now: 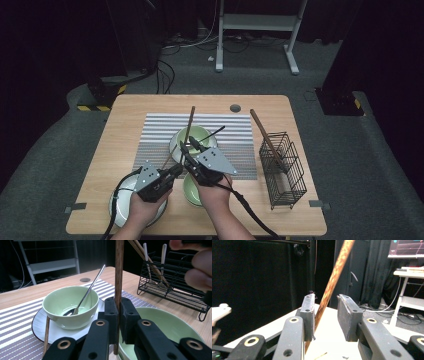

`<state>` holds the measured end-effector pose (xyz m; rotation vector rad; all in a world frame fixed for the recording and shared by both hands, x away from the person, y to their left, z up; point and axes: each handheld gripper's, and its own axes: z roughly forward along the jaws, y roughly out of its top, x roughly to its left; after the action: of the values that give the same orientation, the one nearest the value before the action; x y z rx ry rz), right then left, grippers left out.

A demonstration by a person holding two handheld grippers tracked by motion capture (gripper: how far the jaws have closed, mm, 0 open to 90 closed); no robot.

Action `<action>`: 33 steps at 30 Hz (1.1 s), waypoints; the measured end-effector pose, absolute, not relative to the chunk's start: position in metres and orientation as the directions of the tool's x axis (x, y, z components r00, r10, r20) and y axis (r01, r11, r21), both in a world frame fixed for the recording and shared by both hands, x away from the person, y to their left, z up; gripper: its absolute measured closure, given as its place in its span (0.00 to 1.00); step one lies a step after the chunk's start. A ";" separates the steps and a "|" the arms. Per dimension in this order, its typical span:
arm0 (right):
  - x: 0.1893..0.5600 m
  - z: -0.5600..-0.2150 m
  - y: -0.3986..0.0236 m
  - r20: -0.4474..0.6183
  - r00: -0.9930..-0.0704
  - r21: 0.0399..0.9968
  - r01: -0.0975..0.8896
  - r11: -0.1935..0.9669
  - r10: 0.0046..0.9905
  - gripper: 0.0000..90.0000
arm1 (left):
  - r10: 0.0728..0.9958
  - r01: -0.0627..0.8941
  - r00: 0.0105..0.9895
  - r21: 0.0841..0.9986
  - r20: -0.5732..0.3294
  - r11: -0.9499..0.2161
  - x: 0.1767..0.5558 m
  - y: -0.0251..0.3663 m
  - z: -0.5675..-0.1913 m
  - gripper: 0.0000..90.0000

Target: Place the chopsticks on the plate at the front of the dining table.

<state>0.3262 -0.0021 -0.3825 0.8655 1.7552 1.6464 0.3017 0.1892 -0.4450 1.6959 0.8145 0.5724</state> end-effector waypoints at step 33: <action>0.350 -0.412 -0.017 0.119 -0.583 0.982 0.187 -0.010 0.804 0.58 | 0.749 0.244 0.657 0.964 -0.085 -0.105 0.295 0.202 -0.448 0.94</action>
<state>0.3504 -0.0172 -0.4123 1.0254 1.7781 1.6334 0.2946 0.2021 -0.4482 1.6649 0.8215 0.5198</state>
